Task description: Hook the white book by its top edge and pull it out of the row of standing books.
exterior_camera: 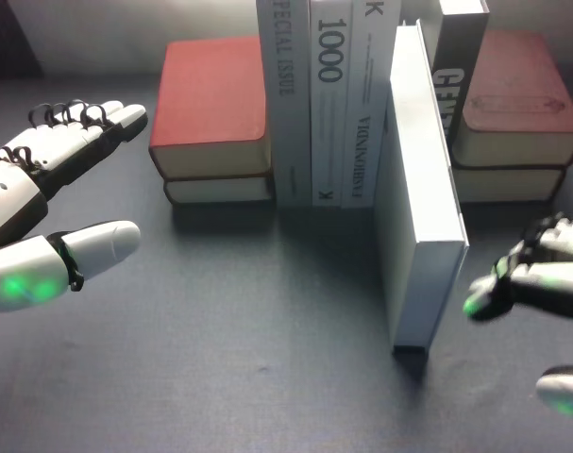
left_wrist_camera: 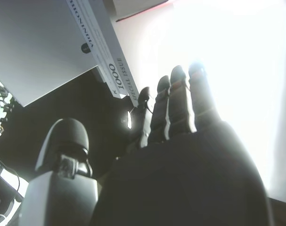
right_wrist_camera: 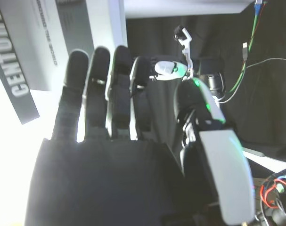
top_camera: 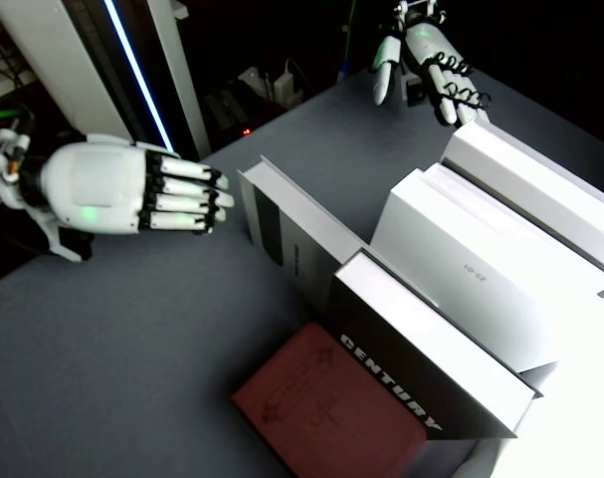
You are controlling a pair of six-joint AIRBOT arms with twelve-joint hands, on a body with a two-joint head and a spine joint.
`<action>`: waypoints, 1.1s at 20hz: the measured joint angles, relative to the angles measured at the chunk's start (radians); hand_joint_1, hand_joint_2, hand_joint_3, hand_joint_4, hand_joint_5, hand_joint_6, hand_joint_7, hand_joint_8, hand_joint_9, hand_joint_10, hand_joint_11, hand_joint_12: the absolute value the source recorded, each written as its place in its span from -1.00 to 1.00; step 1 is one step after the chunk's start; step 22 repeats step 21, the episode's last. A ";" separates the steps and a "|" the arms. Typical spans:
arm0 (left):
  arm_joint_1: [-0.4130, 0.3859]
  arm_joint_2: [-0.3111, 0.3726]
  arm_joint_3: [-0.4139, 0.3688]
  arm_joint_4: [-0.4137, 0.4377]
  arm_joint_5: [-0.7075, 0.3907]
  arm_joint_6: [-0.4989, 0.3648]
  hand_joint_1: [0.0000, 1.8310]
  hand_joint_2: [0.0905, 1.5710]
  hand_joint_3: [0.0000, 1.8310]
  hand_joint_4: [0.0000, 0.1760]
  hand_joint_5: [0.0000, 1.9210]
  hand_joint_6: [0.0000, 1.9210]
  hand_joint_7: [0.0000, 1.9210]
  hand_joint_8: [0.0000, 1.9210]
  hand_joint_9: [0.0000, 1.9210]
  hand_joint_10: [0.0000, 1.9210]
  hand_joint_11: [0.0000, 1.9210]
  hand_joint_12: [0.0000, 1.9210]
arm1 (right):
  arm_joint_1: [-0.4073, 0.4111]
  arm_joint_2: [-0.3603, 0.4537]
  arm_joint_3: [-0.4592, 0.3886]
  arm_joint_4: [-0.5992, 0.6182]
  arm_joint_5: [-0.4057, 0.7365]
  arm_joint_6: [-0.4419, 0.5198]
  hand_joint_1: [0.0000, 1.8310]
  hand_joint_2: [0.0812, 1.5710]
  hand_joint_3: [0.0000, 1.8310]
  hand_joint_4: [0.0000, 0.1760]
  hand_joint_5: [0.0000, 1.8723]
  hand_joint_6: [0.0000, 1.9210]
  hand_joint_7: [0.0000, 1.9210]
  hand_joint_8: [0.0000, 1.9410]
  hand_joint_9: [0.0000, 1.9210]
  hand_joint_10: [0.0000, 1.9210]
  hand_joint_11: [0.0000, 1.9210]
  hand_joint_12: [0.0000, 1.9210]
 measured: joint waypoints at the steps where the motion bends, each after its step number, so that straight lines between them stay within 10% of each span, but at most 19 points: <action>1: 0.000 0.000 0.000 -0.003 0.000 0.000 -0.83 0.70 -1.00 -0.44 -0.99 -1.00 -1.00 -1.00 -1.00 -1.00 -1.00 -1.00 | 0.000 0.027 -0.013 0.026 0.038 -0.041 -0.63 0.81 -0.99 -1.00 -0.89 -0.21 -0.60 -0.93 -0.97 -0.12 -1.00 0.58; 4: 0.000 0.000 0.000 -0.003 -0.001 0.000 -0.81 0.68 -1.00 -0.52 -0.99 -1.00 -1.00 -1.00 -1.00 -1.00 -1.00 -1.00 | 0.000 0.080 -0.022 0.106 0.129 -0.125 -0.67 0.86 -0.98 -1.00 -1.00 -0.32 -0.71 -0.98 -1.00 -0.42 -1.00 0.21; 5: 0.001 0.000 0.000 -0.003 -0.005 0.000 -0.71 0.67 -1.00 -0.30 -1.00 -1.00 -1.00 -1.00 -1.00 -1.00 -1.00 -1.00 | 0.000 0.089 -0.023 0.155 0.156 -0.161 -0.79 0.89 -0.98 -1.00 -1.00 -0.78 -0.94 -0.95 -1.00 -0.85 -1.00 0.23; 6: 0.001 0.000 0.000 -0.003 -0.007 0.000 -0.71 0.67 -1.00 -0.30 -1.00 -1.00 -1.00 -1.00 -1.00 -1.00 -1.00 -1.00 | 0.000 0.091 -0.023 0.167 0.163 -0.173 -0.79 0.89 -0.98 -1.00 -1.00 -0.78 -0.94 -0.95 -1.00 -0.85 -1.00 0.23; 8: 0.006 0.000 -0.002 -0.006 -0.018 0.000 -0.69 0.67 -1.00 -0.27 -1.00 -1.00 -1.00 -1.00 -1.00 -1.00 -1.00 -1.00 | 0.000 0.091 -0.023 0.211 0.183 -0.206 -0.86 0.90 -1.00 -1.00 -1.00 -0.99 -1.00 -1.00 -1.00 -1.00 -1.00 -0.89; 9: 0.006 0.000 -0.003 -0.008 -0.018 0.000 -0.70 0.67 -1.00 -0.30 -1.00 -1.00 -1.00 -1.00 -1.00 -1.00 -1.00 -1.00 | -0.003 0.091 -0.022 0.232 0.197 -0.228 -0.89 0.86 -1.00 -1.00 -1.00 -1.00 -1.00 -1.00 -1.00 -1.00 -1.00 -0.98; 14: 0.007 0.004 -0.008 -0.016 -0.035 0.016 -0.94 0.68 -0.99 0.29 -1.00 -1.00 -1.00 -1.00 -1.00 -1.00 -1.00 -1.00 | -0.007 0.091 -0.010 0.381 0.233 -0.300 -0.88 0.82 -1.00 -1.00 -1.00 -1.00 -1.00 -1.00 -1.00 -1.00 -1.00 -1.00; 16: 0.008 0.004 -0.008 -0.026 -0.048 0.019 -0.96 0.66 -1.00 0.95 -1.00 -1.00 -1.00 -1.00 -1.00 -1.00 -1.00 -1.00 | -0.011 0.091 -0.006 0.410 0.249 -0.301 -0.92 0.79 -1.00 -0.77 -1.00 -1.00 -1.00 -1.00 -1.00 -1.00 -1.00 -1.00; 18: 0.021 0.010 -0.019 -0.054 -0.077 0.027 -0.97 0.68 -0.99 0.53 -1.00 -1.00 -1.00 -1.00 -1.00 -1.00 -1.00 -1.00 | -0.015 0.091 -0.006 0.425 0.277 -0.301 -0.92 0.78 -1.00 -0.83 -1.00 -1.00 -1.00 -1.00 -1.00 -1.00 -1.00 -1.00; 20: 0.051 0.029 -0.033 -0.081 -0.125 0.042 -0.88 0.68 -1.00 0.93 -1.00 -1.00 -1.00 -1.00 -1.00 -1.00 -1.00 -1.00 | -0.019 0.091 -0.006 0.443 0.320 -0.302 -0.93 0.85 -1.00 -1.00 -1.00 -1.00 -1.00 -1.00 -1.00 -1.00 -1.00 -1.00; 22: 0.057 0.033 -0.035 -0.091 -0.141 0.044 -0.91 0.66 -1.00 0.91 -1.00 -1.00 -1.00 -1.00 -1.00 -1.00 -1.00 -1.00 | -0.019 0.091 -0.006 0.446 0.337 -0.302 -0.96 0.87 -1.00 -1.00 -1.00 -1.00 -1.00 -1.00 -1.00 -1.00 -1.00 -1.00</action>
